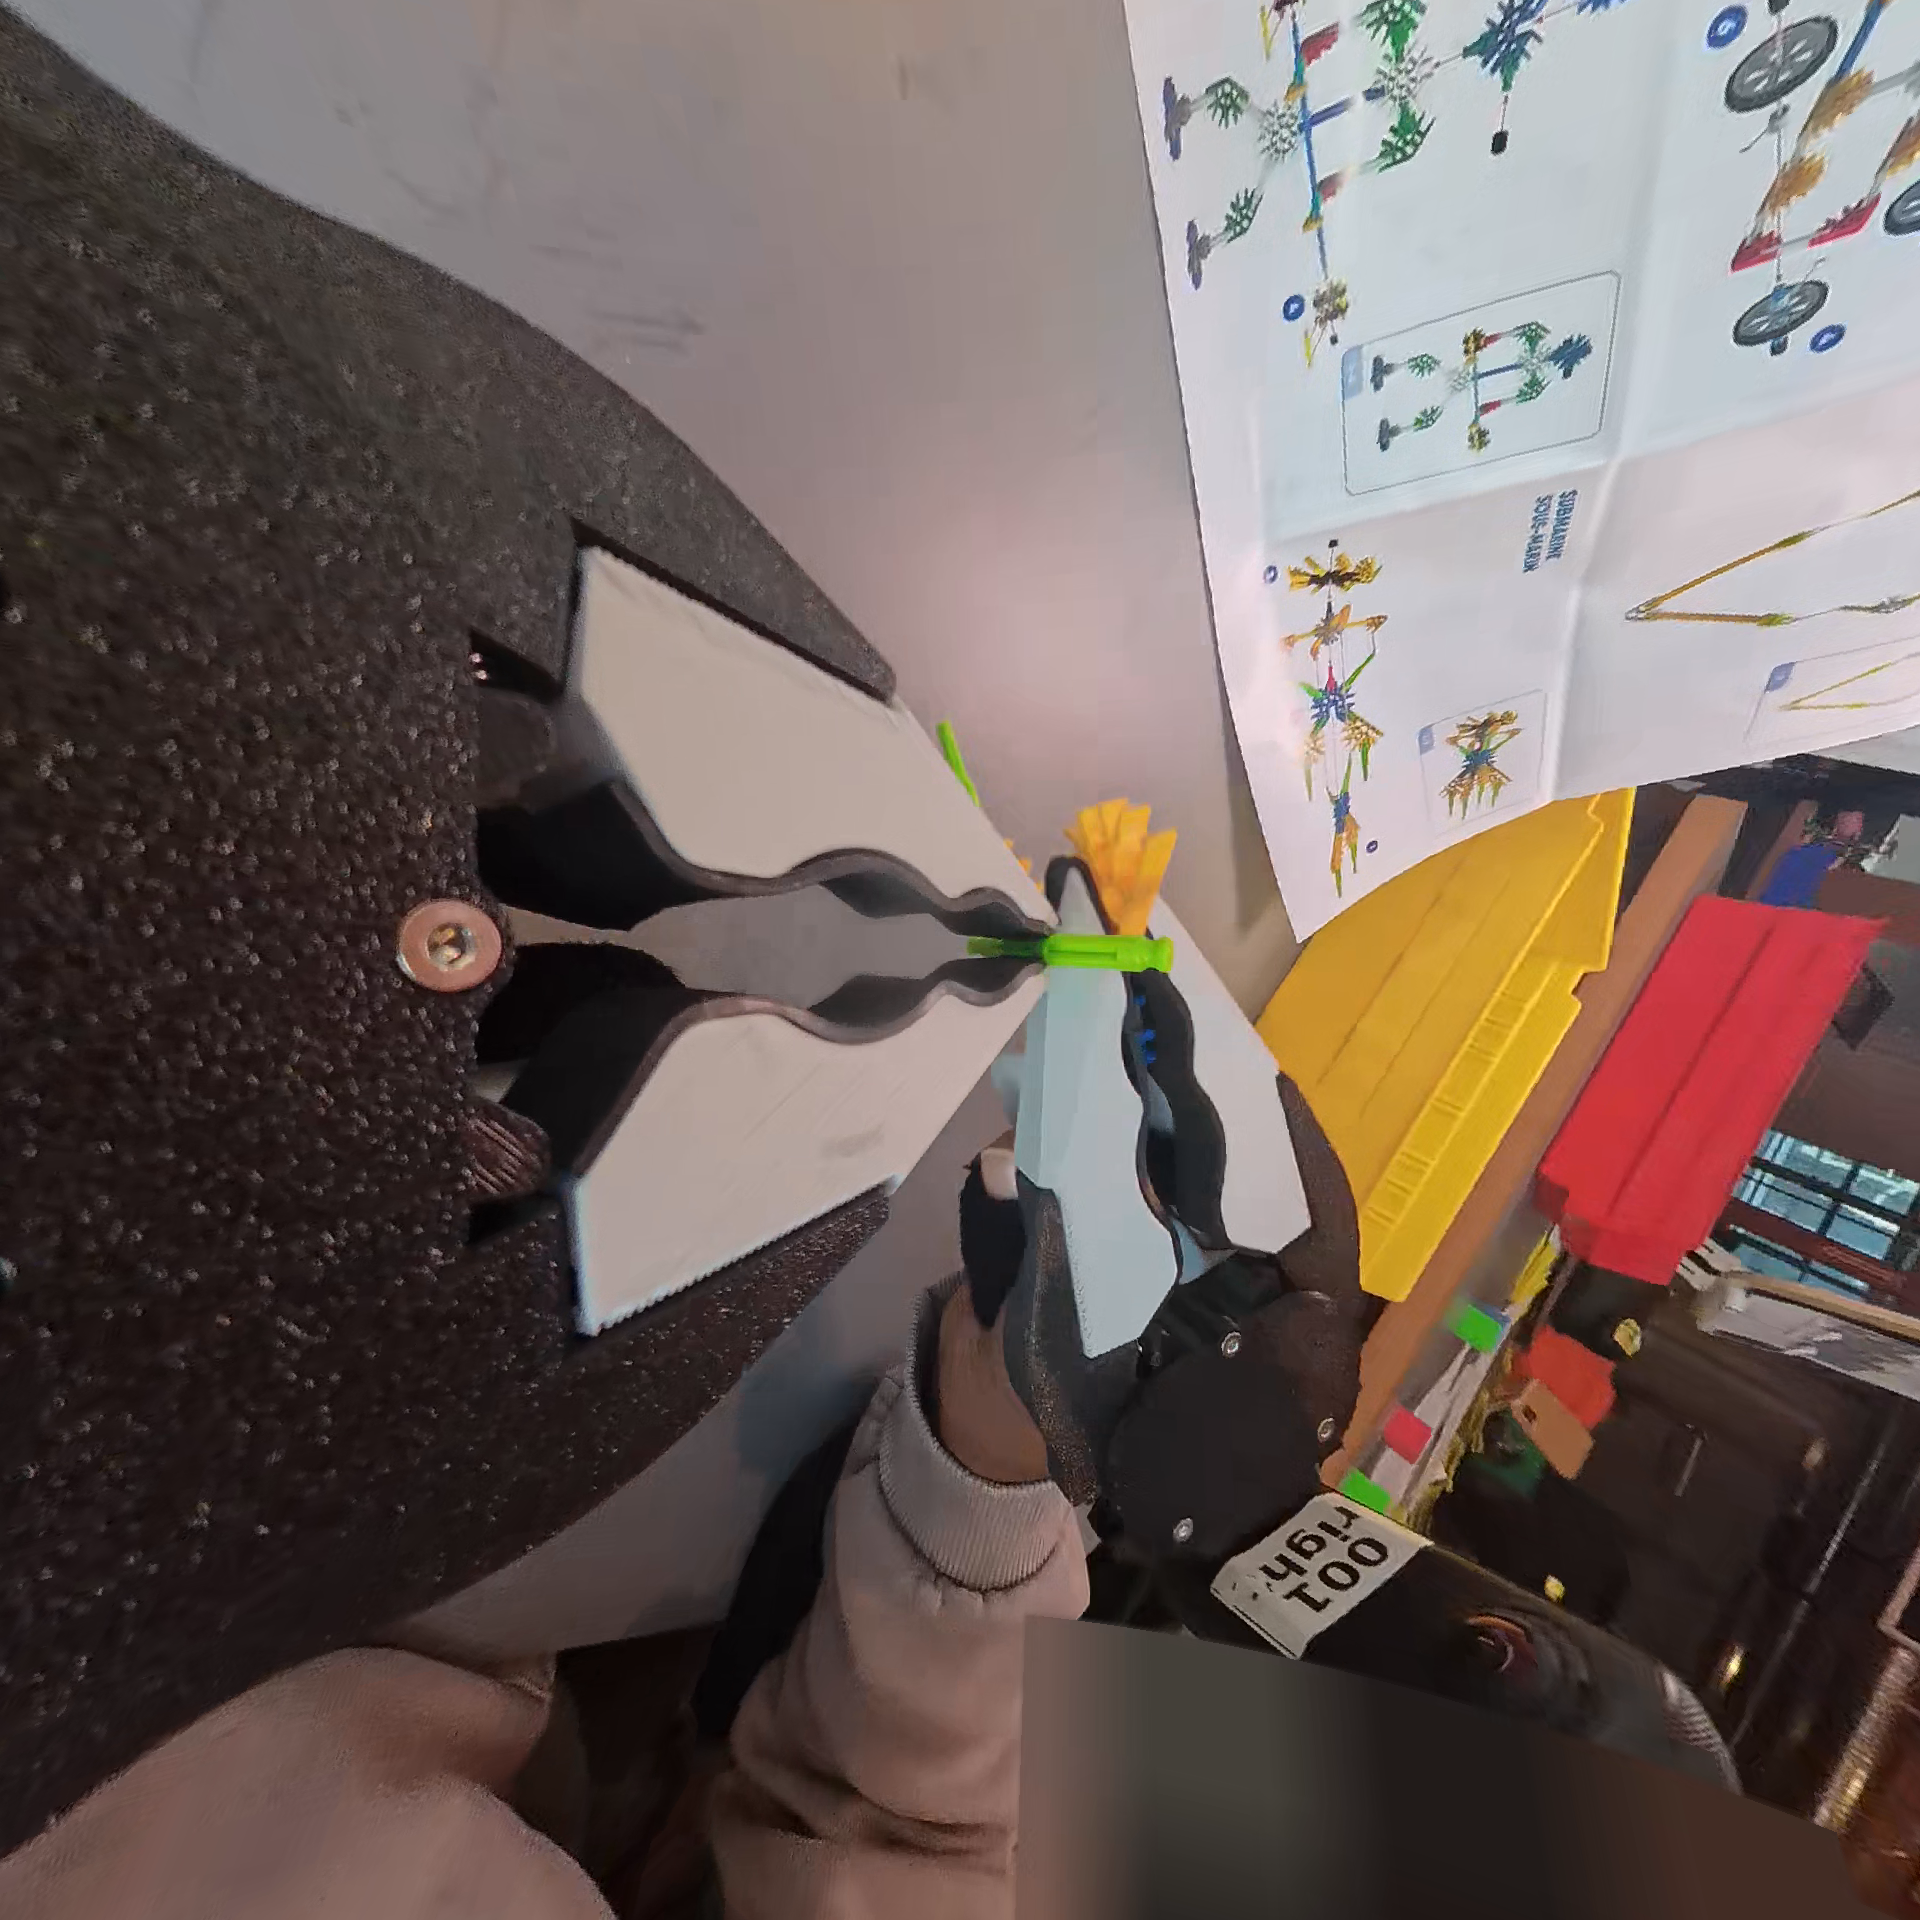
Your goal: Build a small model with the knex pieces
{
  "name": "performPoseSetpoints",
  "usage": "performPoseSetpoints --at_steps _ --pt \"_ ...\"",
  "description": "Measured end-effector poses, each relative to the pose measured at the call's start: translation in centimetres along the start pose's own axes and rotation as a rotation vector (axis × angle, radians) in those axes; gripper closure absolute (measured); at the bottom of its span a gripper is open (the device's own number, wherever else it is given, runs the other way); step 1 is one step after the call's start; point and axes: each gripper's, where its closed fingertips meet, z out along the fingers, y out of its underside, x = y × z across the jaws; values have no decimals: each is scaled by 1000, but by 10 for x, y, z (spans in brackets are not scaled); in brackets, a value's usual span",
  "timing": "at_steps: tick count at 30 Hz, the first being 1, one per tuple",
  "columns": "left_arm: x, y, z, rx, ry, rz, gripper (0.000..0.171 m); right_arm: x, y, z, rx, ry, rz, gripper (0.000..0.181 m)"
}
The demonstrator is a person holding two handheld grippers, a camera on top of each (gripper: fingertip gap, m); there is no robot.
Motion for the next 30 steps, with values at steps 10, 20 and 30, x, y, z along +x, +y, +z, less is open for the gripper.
performPoseSetpoints --at_steps 10,20,30 --pt "-112 -17 -77 -53 -548 213 167 22 12 -16 0 13 59 178" --pt "-168 -15 -129 -83 -804 218 139 12 14 -13 12 -49 56 177" --pt "-20 7 -31 -11 106 23 132 -17 -30 -31 298 -368 340 177"
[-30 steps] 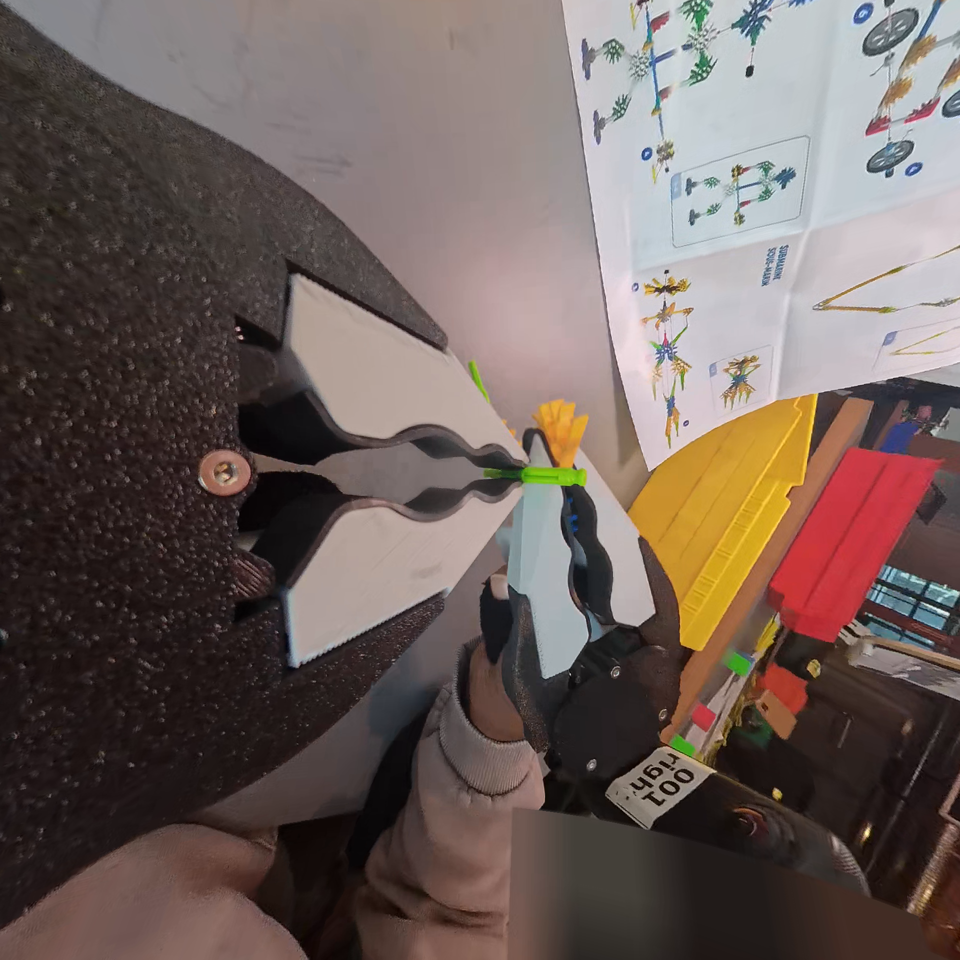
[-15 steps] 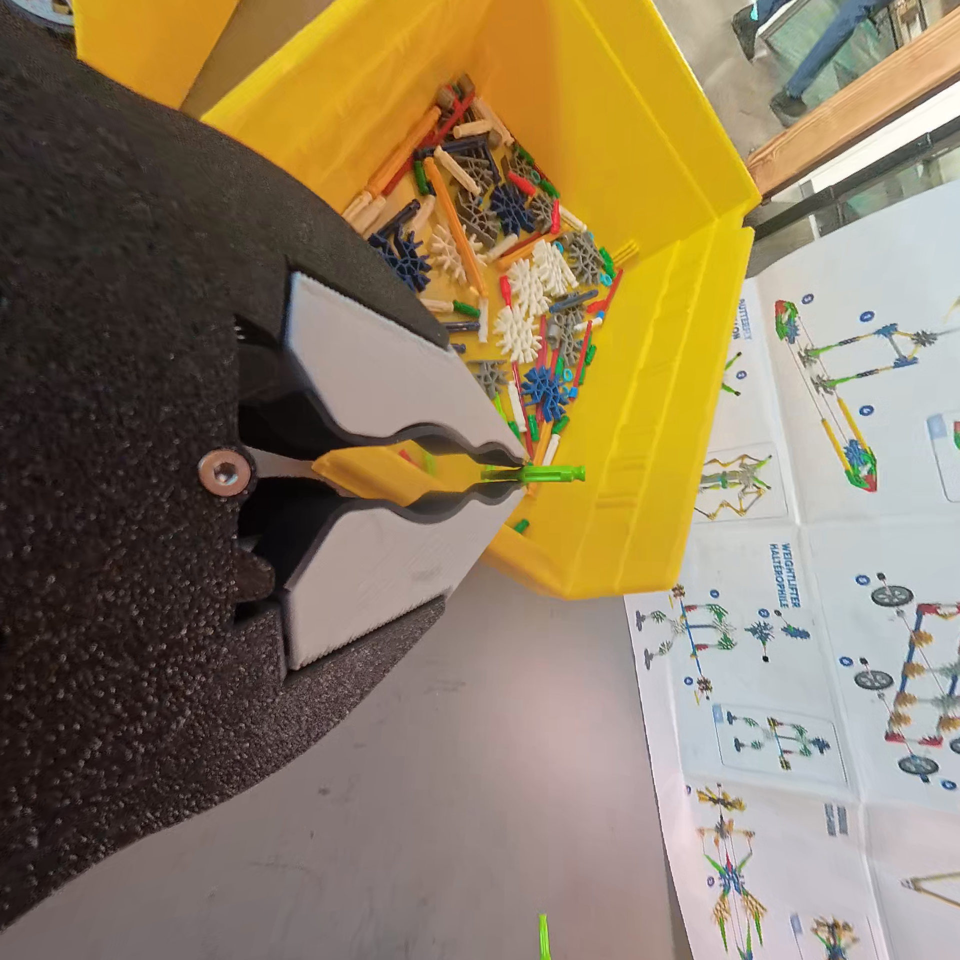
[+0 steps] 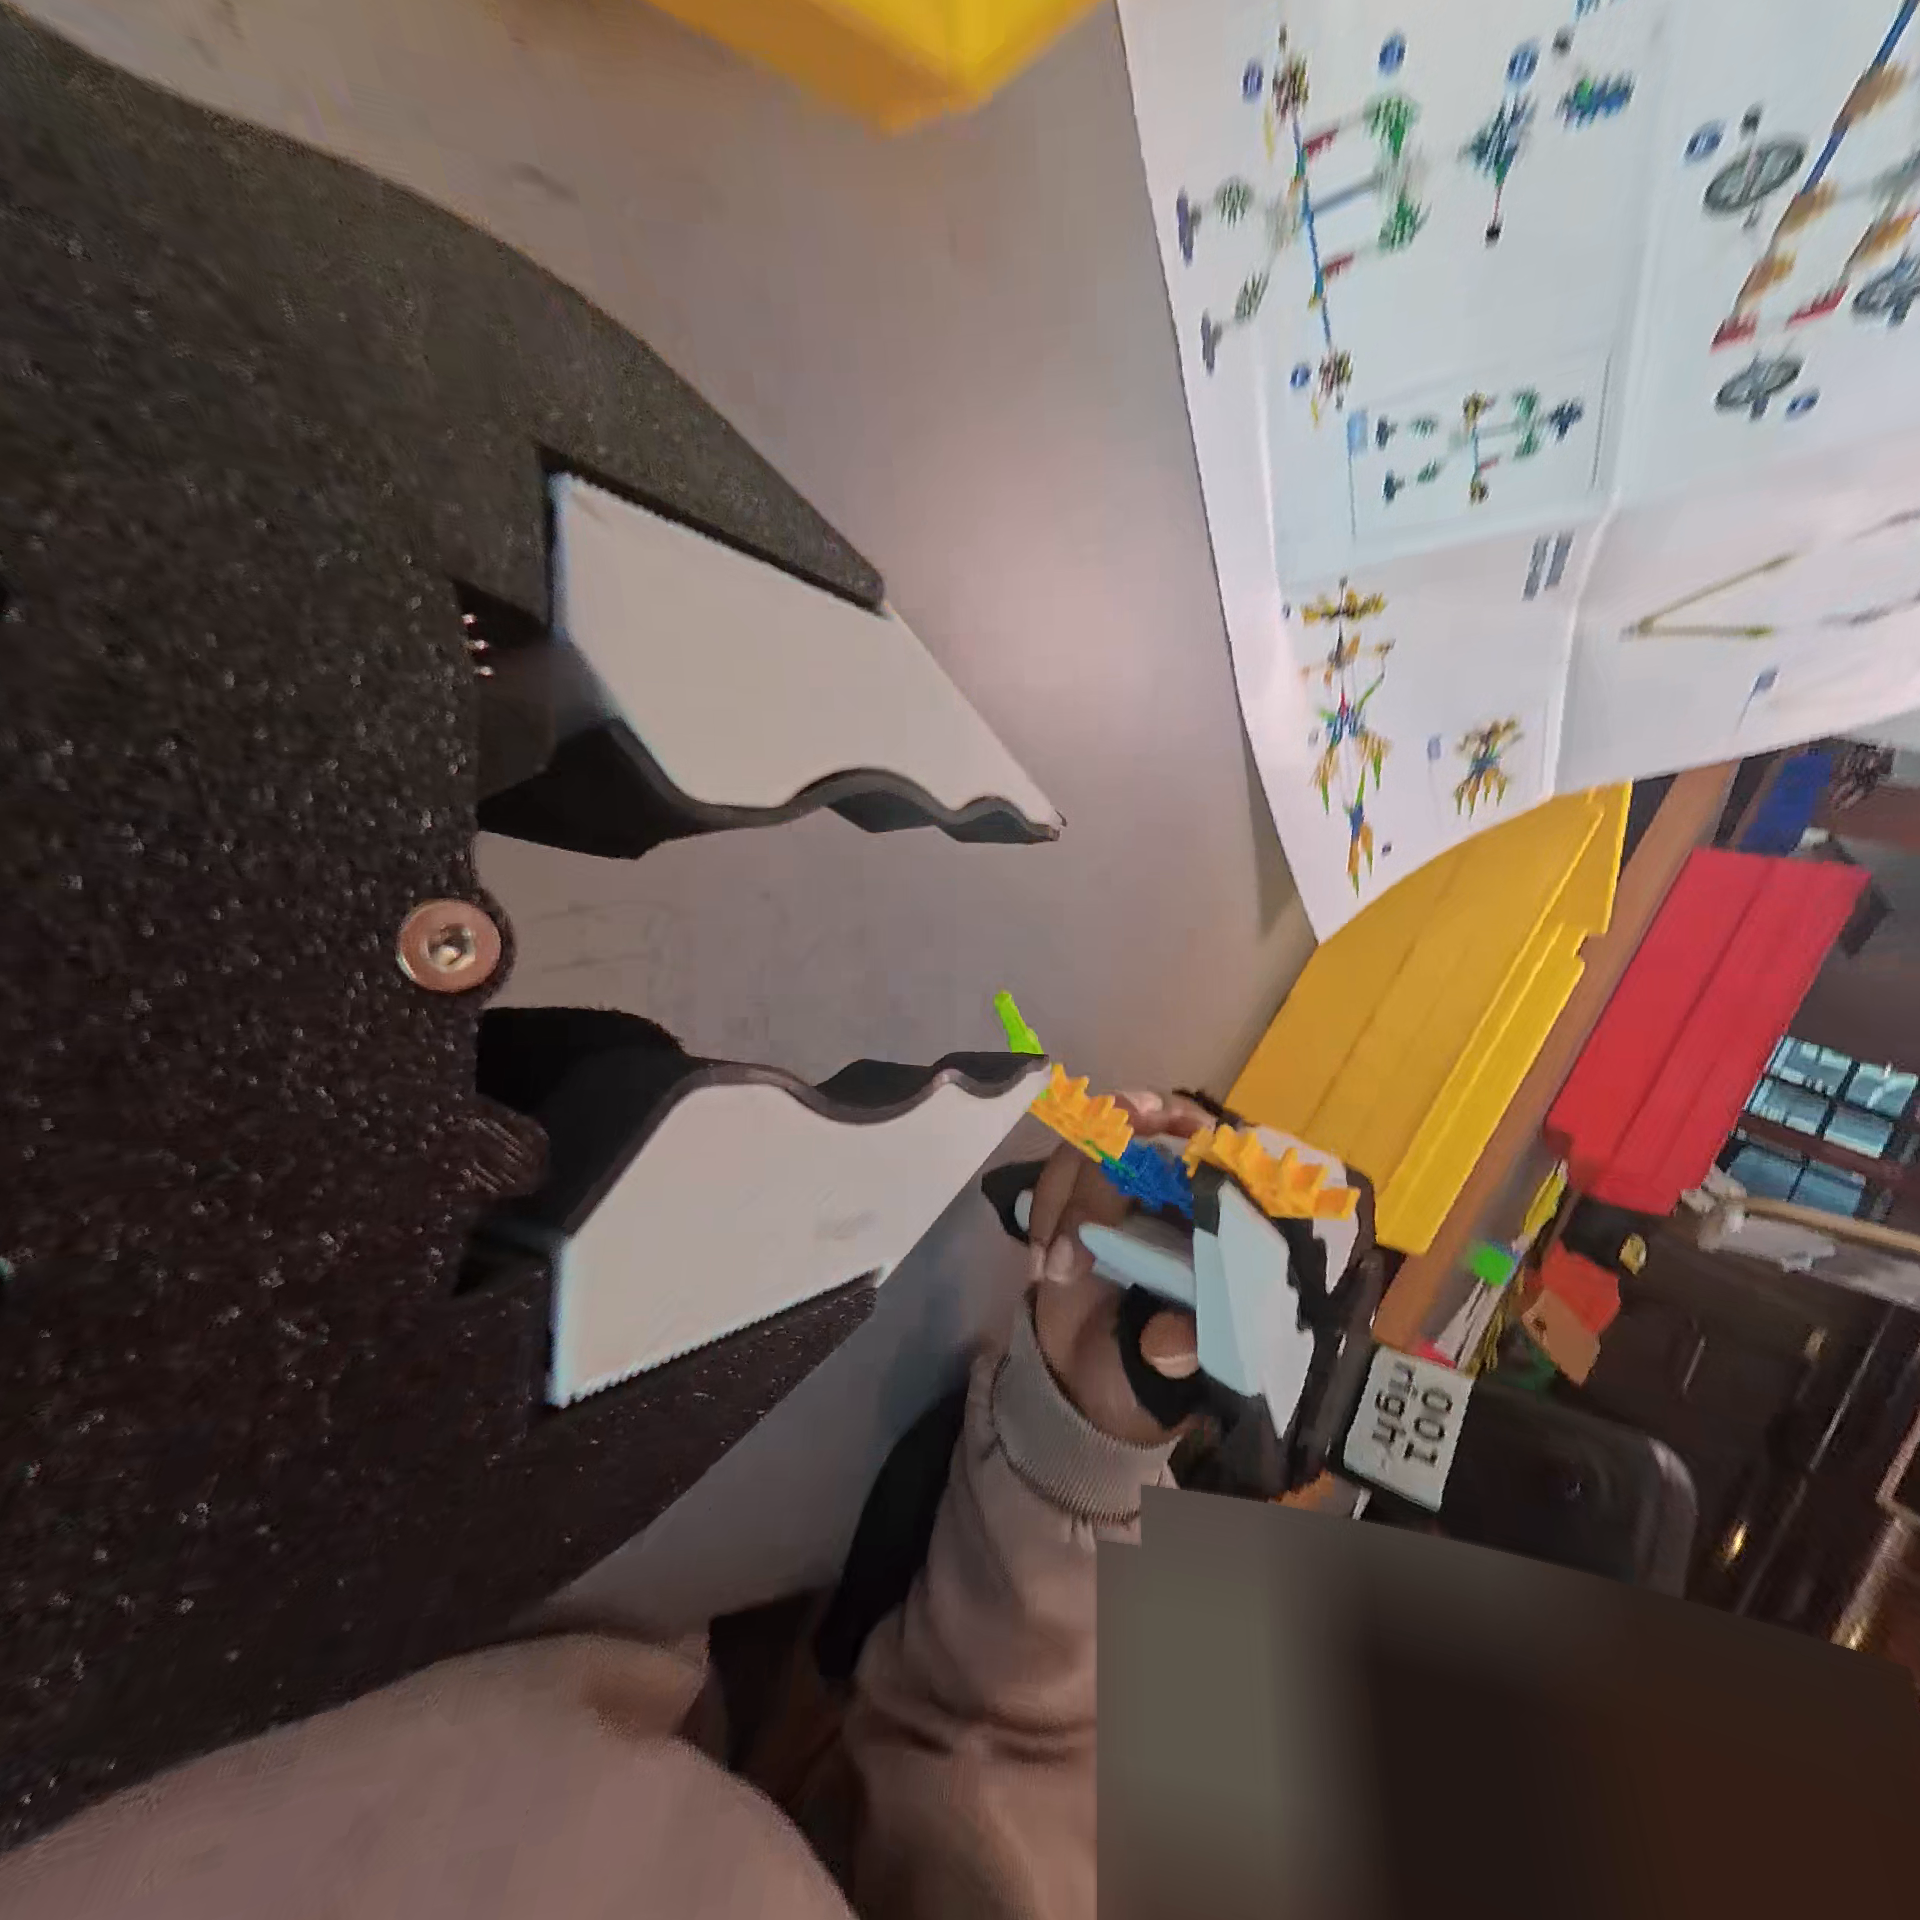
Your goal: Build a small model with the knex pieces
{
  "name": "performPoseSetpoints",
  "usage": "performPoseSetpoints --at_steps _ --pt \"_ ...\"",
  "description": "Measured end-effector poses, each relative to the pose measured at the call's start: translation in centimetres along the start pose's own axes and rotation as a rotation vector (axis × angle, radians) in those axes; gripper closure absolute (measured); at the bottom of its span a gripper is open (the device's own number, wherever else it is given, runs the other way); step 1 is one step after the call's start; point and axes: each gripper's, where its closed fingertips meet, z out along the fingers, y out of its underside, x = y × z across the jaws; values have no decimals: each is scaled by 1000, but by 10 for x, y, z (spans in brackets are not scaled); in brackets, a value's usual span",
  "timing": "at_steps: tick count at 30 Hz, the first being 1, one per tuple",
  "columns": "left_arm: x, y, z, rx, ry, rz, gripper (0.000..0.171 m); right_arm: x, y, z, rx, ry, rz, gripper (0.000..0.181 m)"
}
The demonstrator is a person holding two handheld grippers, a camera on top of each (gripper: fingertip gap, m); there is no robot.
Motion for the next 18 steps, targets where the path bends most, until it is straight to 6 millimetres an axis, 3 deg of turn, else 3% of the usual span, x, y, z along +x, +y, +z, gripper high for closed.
performPoseSetpoints --at_steps 6,8,12,18 --pt "34 14 15 -47 179 -41 152 -11 -7 -1 83 -149 211 177" --pt "39 11 14 -31 211 -52 162 -10 -8 -2 94 -168 249 177" --pt "43 7 10 -10 246 -72 162 -9 -11 -4 118 -203 313 178" --pt "47 14 10 -56 267 -67 167 -11 0 0 49 -215 332 177"
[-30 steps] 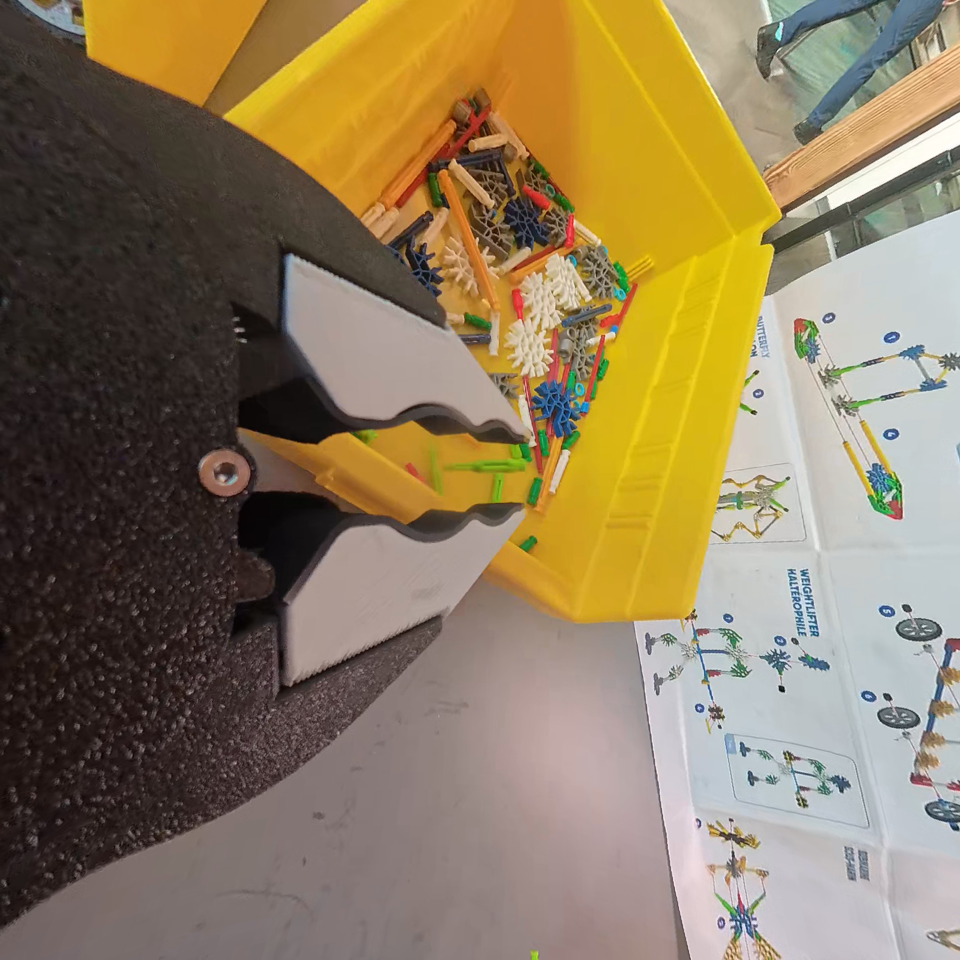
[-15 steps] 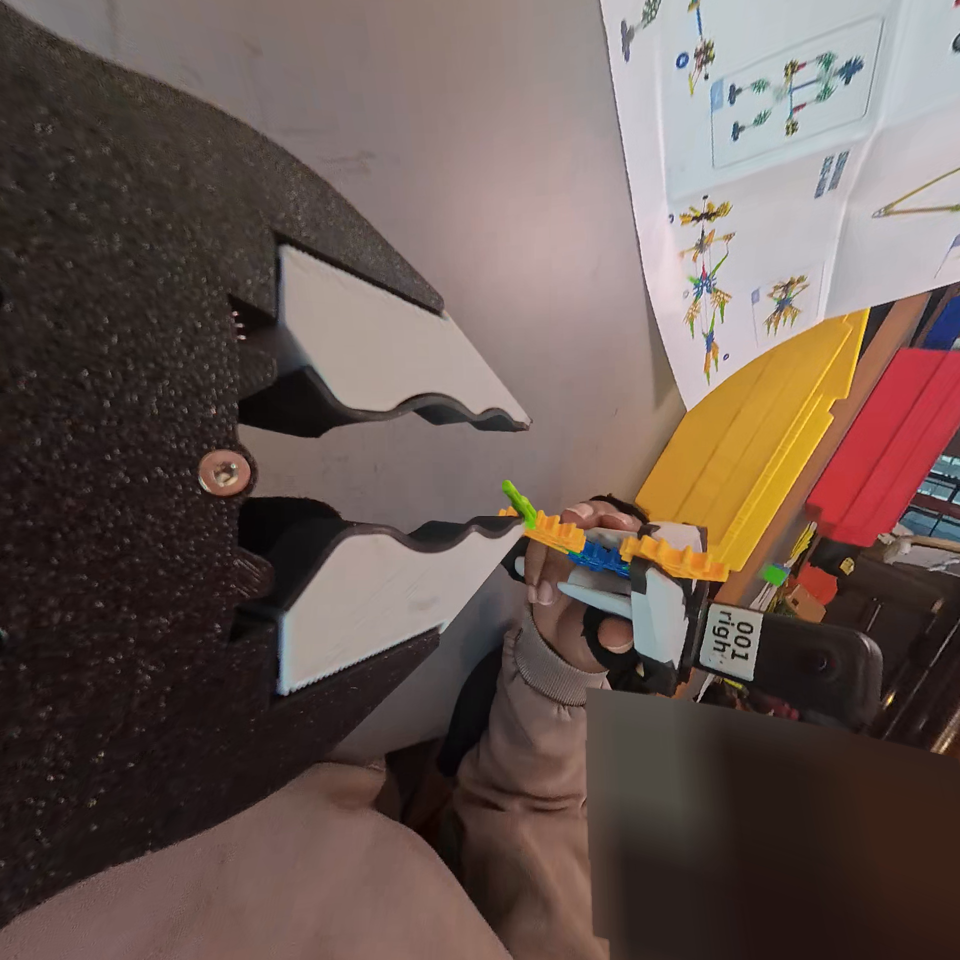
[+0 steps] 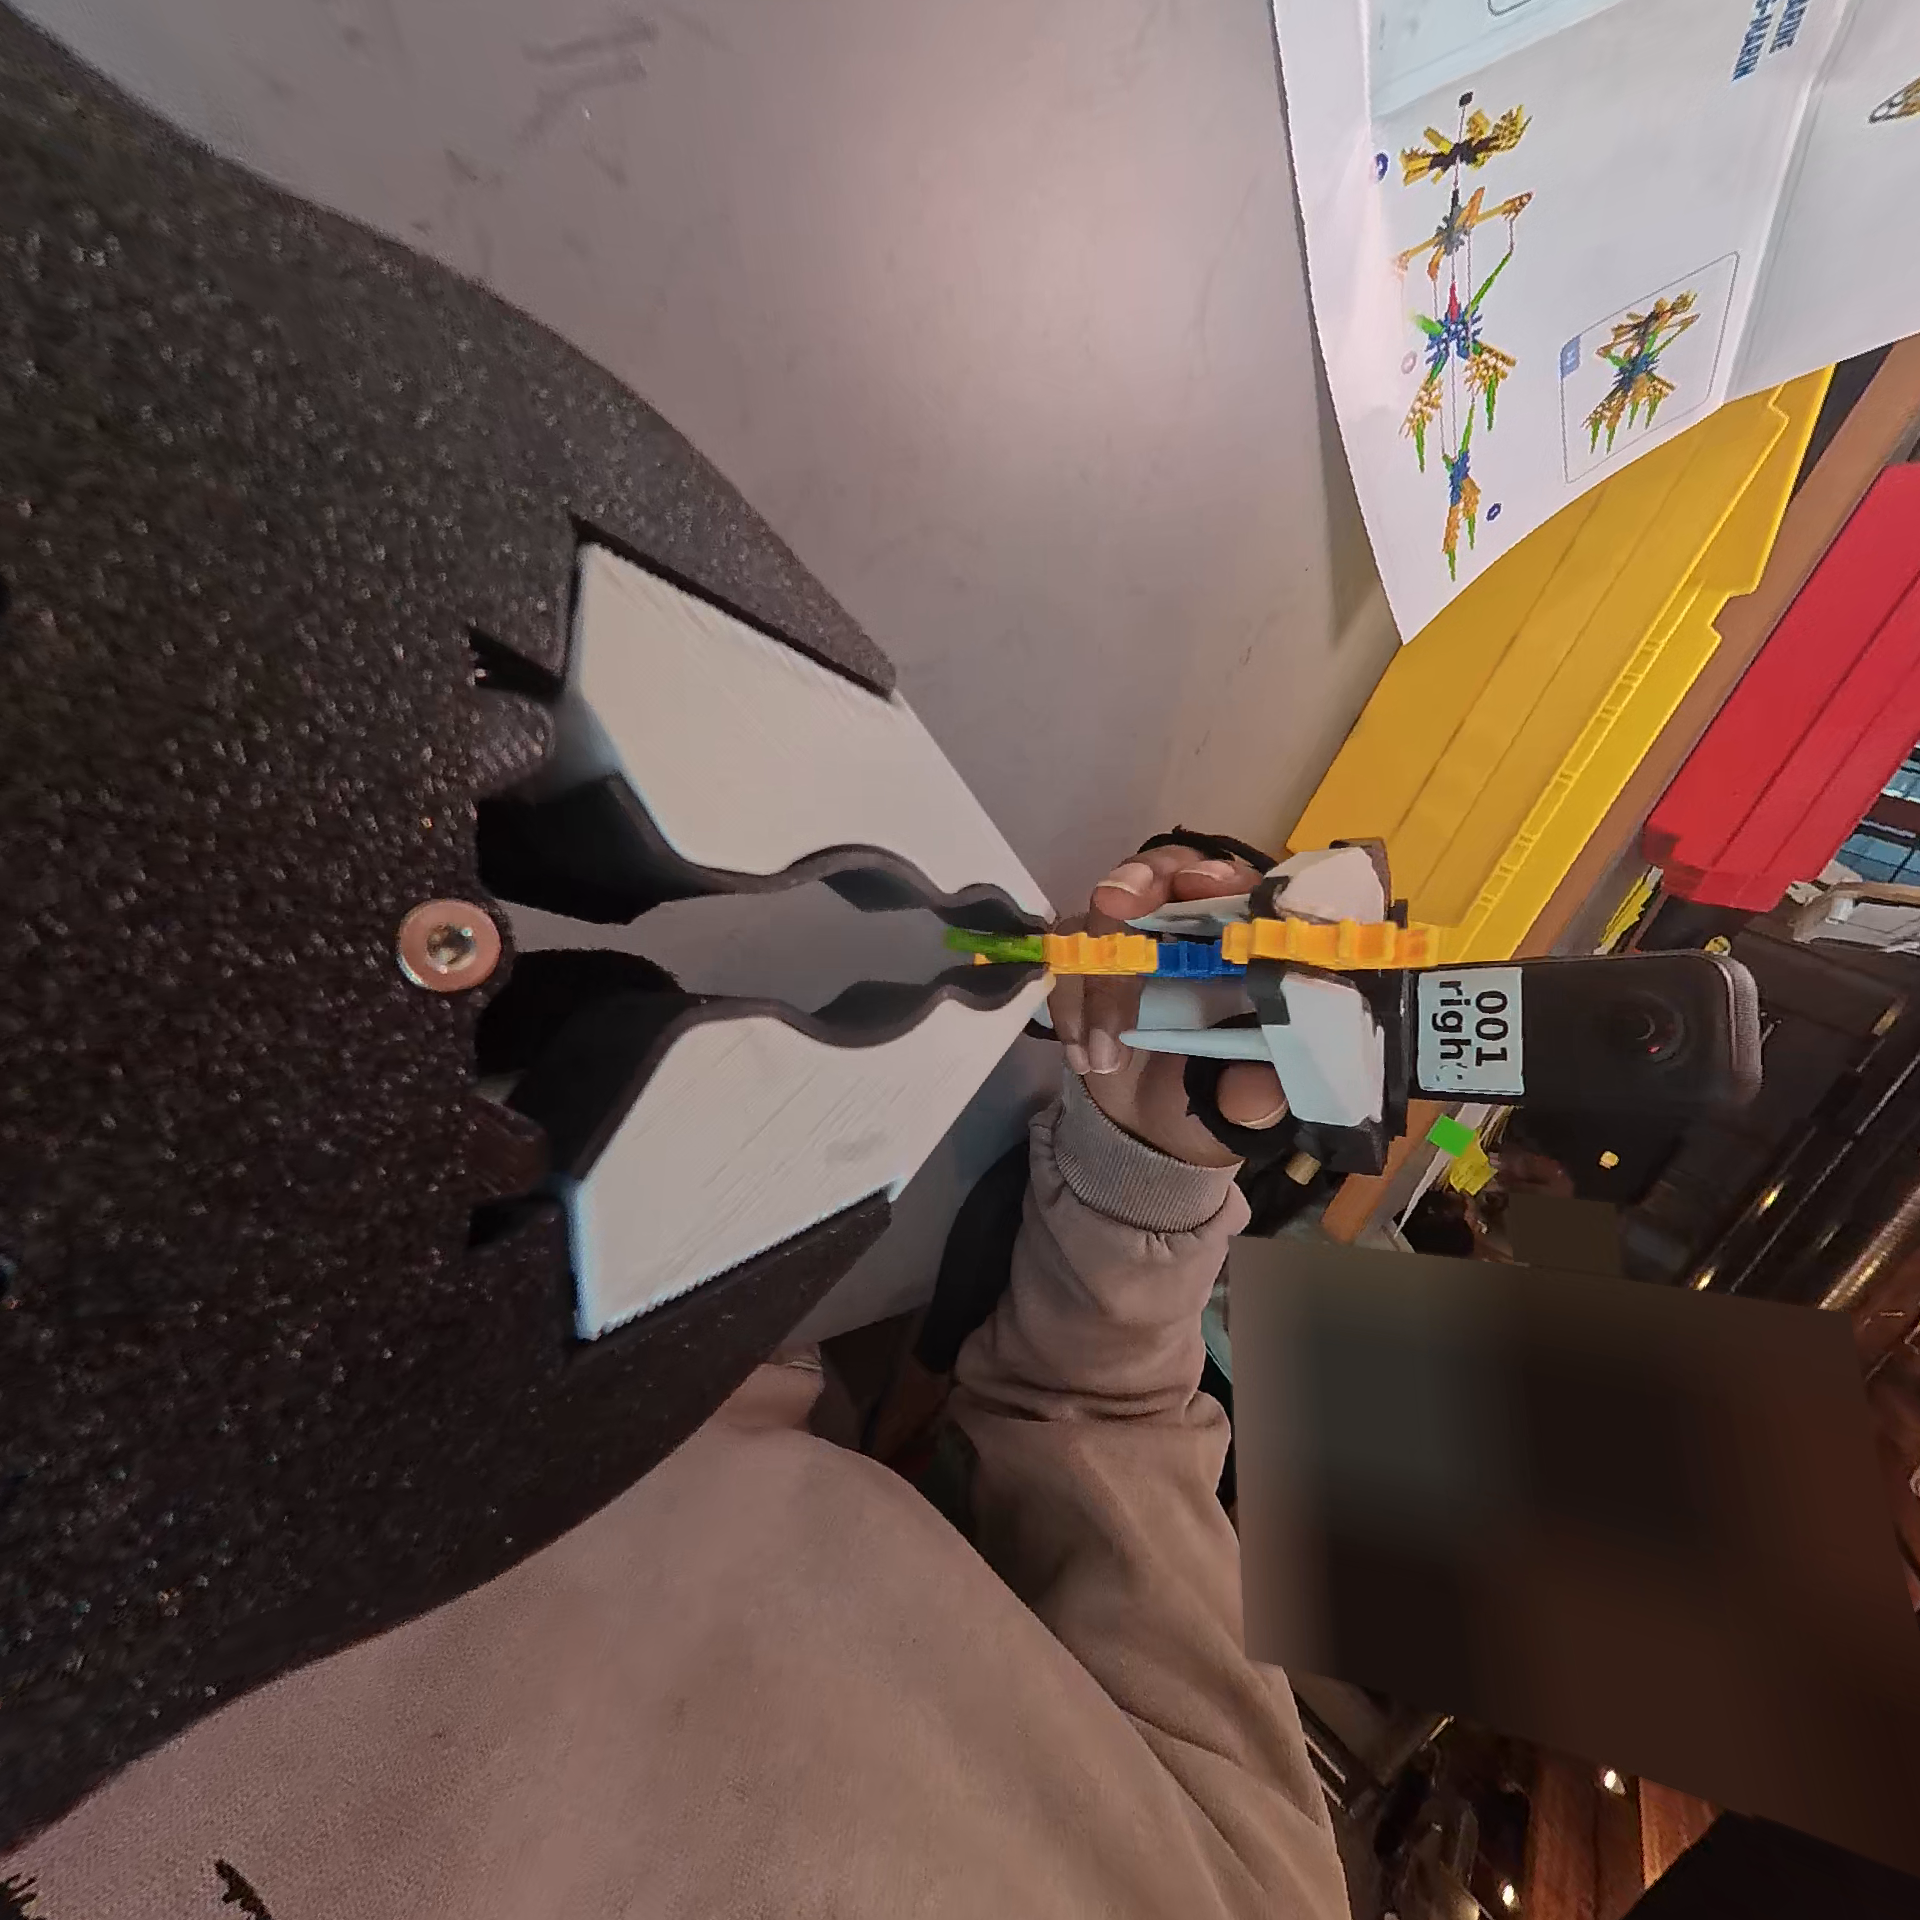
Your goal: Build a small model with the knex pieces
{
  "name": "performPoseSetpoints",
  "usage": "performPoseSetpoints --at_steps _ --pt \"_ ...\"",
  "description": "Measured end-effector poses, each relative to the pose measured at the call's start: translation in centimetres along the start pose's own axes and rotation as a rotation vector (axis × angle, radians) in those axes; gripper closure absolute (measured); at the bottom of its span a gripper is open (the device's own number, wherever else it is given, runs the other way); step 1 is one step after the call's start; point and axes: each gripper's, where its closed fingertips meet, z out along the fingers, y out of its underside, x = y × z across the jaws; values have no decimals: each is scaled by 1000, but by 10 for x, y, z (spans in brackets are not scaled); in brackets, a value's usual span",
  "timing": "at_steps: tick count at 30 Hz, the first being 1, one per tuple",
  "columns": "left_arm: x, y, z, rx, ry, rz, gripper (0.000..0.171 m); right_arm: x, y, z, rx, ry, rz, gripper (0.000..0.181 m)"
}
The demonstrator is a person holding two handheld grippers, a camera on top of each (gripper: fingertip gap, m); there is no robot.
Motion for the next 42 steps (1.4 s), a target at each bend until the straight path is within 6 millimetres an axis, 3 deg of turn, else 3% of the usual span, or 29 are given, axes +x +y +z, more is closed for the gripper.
performPoseSetpoints --at_steps 2,4,6,8,11,18,26,33,42 --pt "1 -5 -3 20 -8 16 167 0 -2 -1 9 2 -4 173" --pt "3 -12 -8 61 9 7 167 -2 -5 -2 15 -10 3 159" --pt "4 -16 -12 88 35 -21 168 0 3 -2 -37 2 -17 150" --pt "4 -15 -11 88 41 -32 168 -3 13 2 -95 -1 -60 152" --pt "3 -13 -9 82 40 -34 167 -8 25 8 -157 -3 -122 177" --pt "6 -6 -6 37 53 -19 162 -10 26 4 -193 -28 -81 178" --pt "4 -7 -5 23 1 18 167 -8 27 4 -198 -15 -86 177" --pt "-3 -13 -8 60 -47 -7 167 -1 32 5 -277 102 -349 177" --pt "-36 -25 -6 44 -490 268 166 34 20 9 -204 426 -315 174"
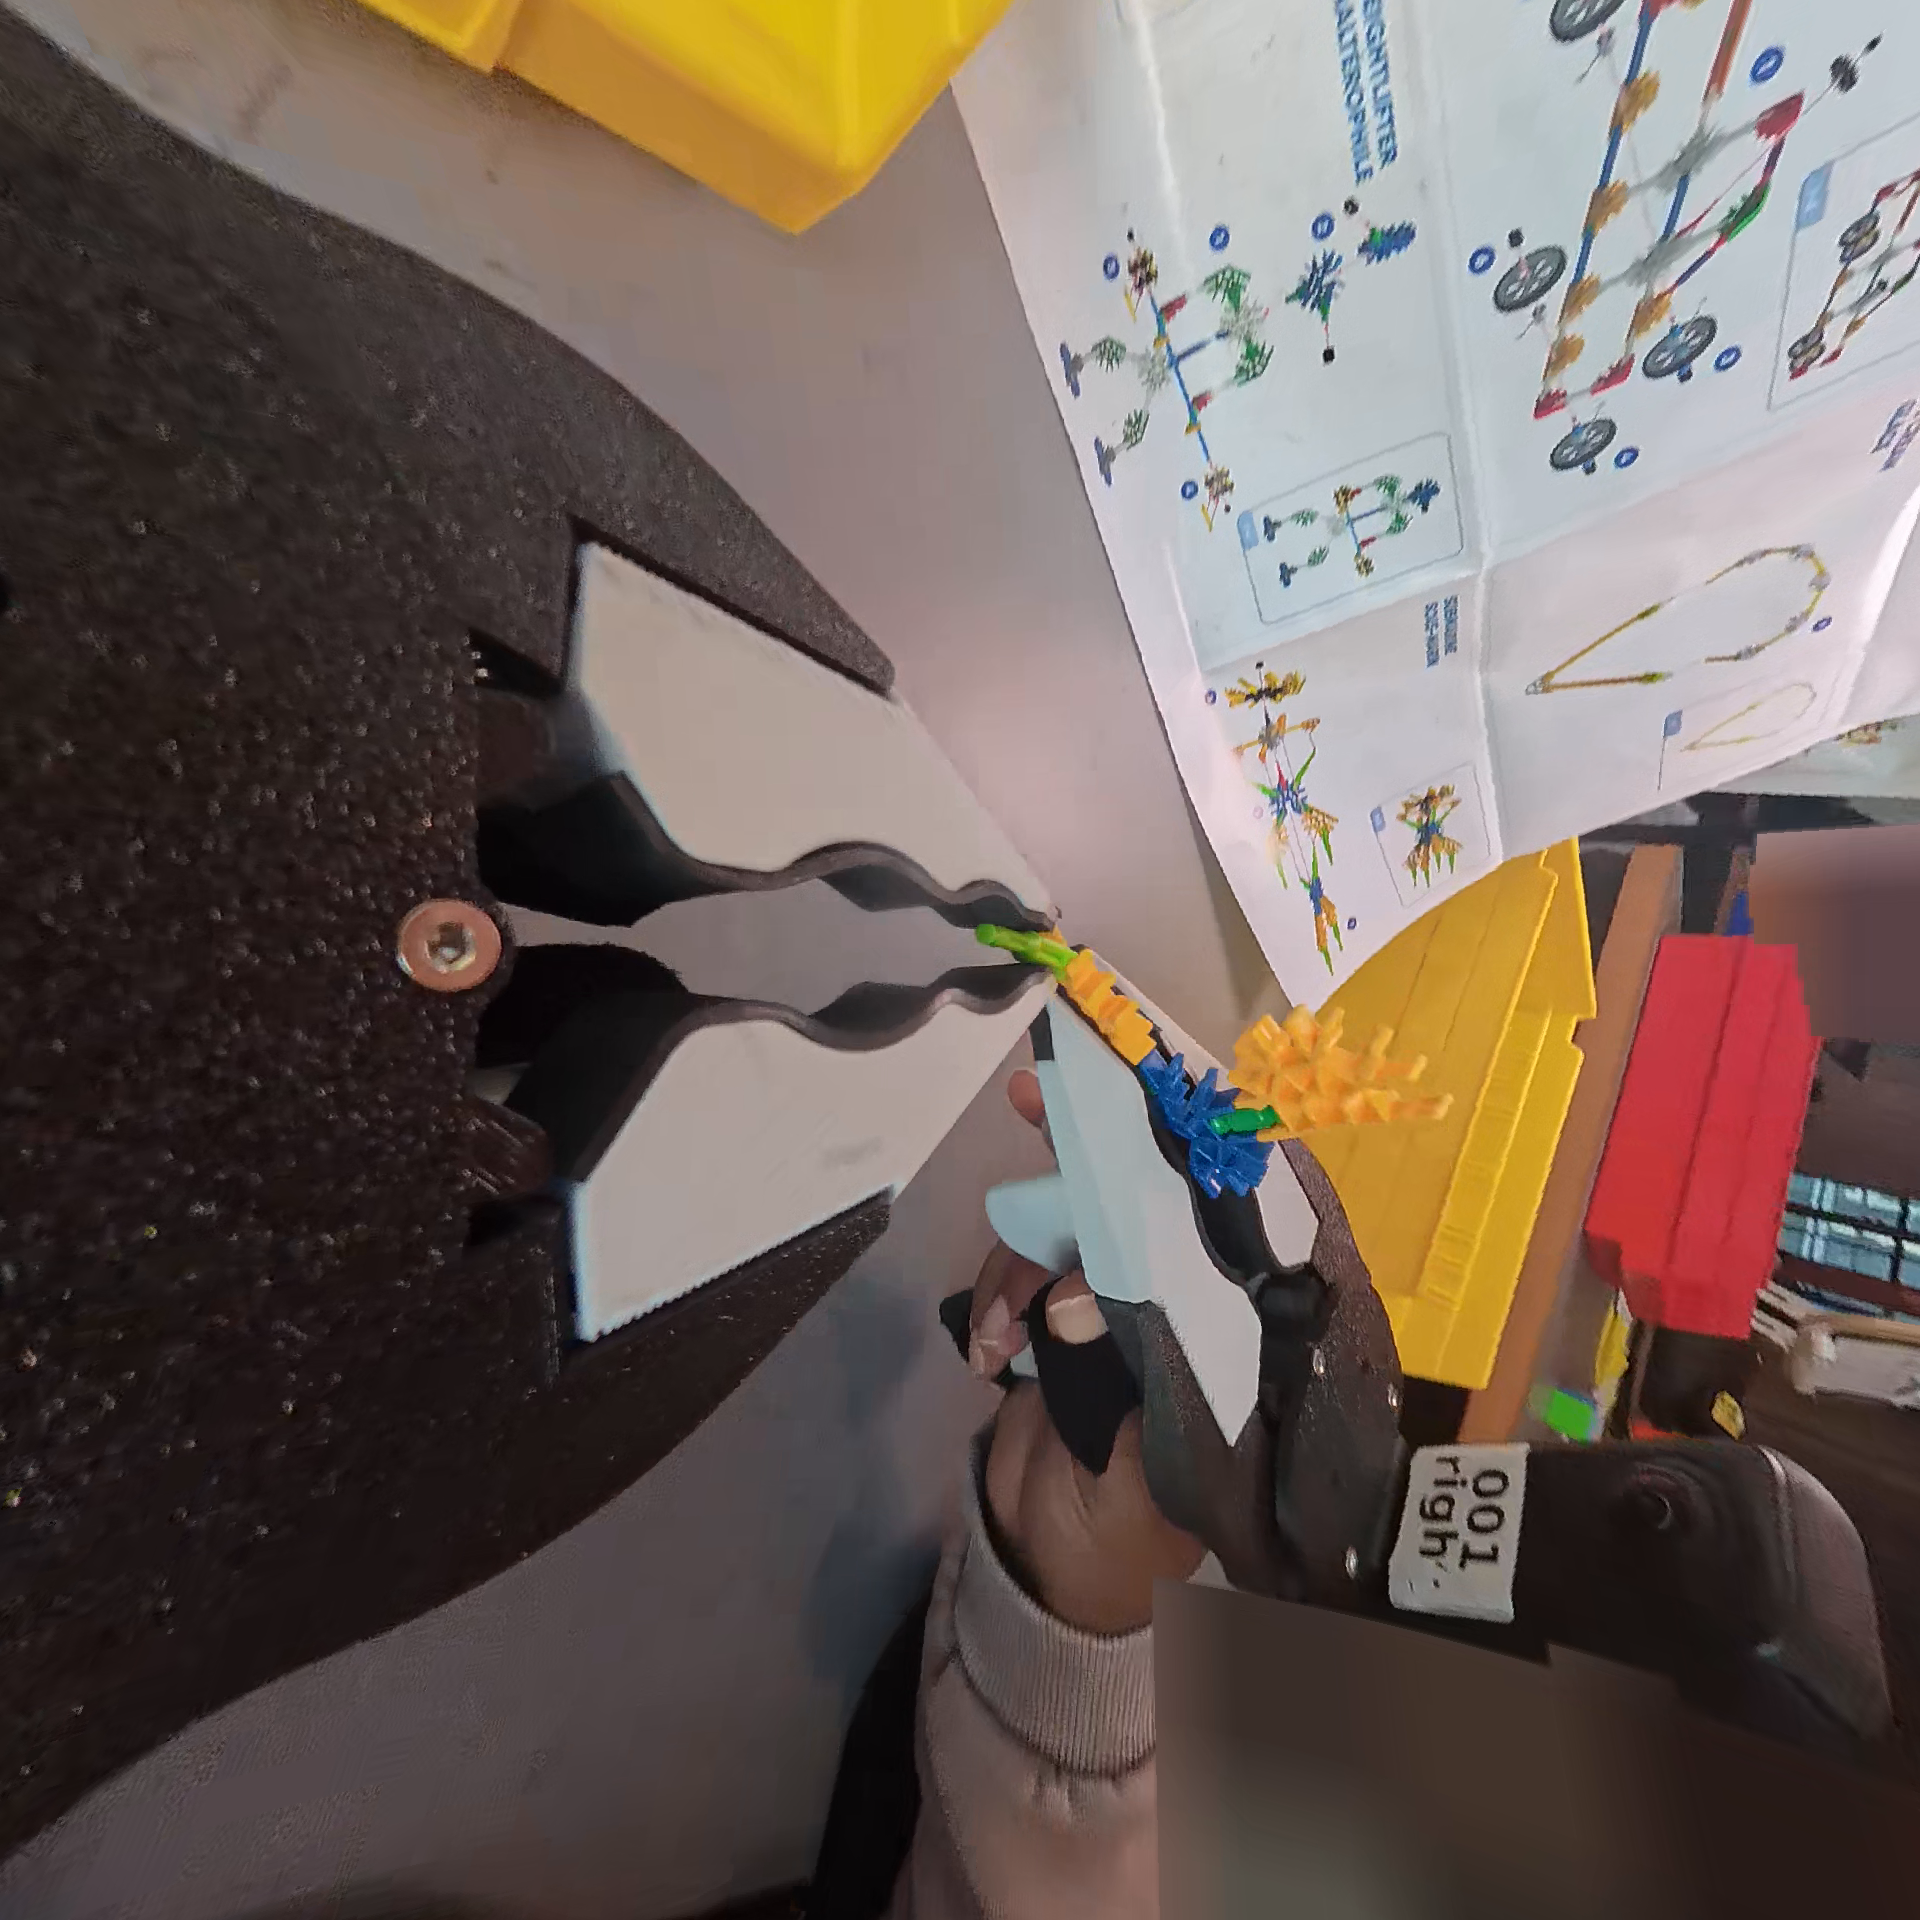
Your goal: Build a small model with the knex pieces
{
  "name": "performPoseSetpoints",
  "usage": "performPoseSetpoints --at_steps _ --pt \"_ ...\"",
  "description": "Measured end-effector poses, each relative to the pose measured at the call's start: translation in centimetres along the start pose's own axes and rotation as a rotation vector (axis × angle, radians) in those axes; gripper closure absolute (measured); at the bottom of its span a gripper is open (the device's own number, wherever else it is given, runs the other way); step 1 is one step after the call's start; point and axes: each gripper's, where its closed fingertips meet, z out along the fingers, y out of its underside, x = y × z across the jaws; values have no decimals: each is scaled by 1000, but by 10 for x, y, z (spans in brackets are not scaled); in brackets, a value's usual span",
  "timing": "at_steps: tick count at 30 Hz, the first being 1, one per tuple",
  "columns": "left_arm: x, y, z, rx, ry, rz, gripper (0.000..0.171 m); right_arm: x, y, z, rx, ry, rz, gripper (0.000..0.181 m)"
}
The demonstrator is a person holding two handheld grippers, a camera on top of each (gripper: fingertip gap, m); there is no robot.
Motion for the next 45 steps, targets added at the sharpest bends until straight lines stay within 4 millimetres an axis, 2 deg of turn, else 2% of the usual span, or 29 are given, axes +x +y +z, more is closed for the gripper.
performPoseSetpoints --at_steps 3,6,9,11,13,16,19,22,24,26,28,30,33,37,40,41,45 --pt "-7 -4 6 -23 -124 90 167 9 0 5 -9 119 -91 179" --pt "-14 -2 11 -41 -161 75 167 17 -1 7 -24 204 -167 179" --pt "-25 3 18 -100 -265 197 167 25 6 13 -79 301 -265 179" --pt "-34 1 18 -108 -320 246 167 32 3 14 -75 311 -264 179" --pt "-47 -4 11 -80 -336 230 167 41 -6 8 -27 298 -182 179" --pt "-90 -3 -24 -77 -461 172 167 58 -14 -12 22 296 -152 178" --pt "-141 -3 -74 -76 -640 115 166 53 -12 -26 53 220 -138 177" --pt "-180 10 -110 -124 -767 52 166 43 -4 -21 30 152 -145 177" --pt "-190 22 -115 -155 -768 2 150 37 1 -16 5 121 -156 177" --pt "-182 14 -109 -97 -717 13 139 34 6 -13 -8 101 -163 177" --pt "-157 0 -91 -21 -583 33 135 30 7 -12 -3 71 -158 177" --pt "-120 -8 -67 53 -371 0 135 27 6 -12 0 54 -166 177" --pt "-57 -7 -35 80 -1 -116 136 11 1 -12 45 -48 -146 177" --pt "6 -3 -15 78 331 -257 136 -15 -7 -13 111 -189 -116 177" --pt "32 1 -7 59 438 -287 145 -30 -8 -13 129 -276 -78 177" --pt "35 -1 -7 73 455 -300 153 -30 -8 -13 129 -272 -69 177" --pt "39 -3 -11 74 498 -331 163 -30 -8 -14 125 -314 -5 177"
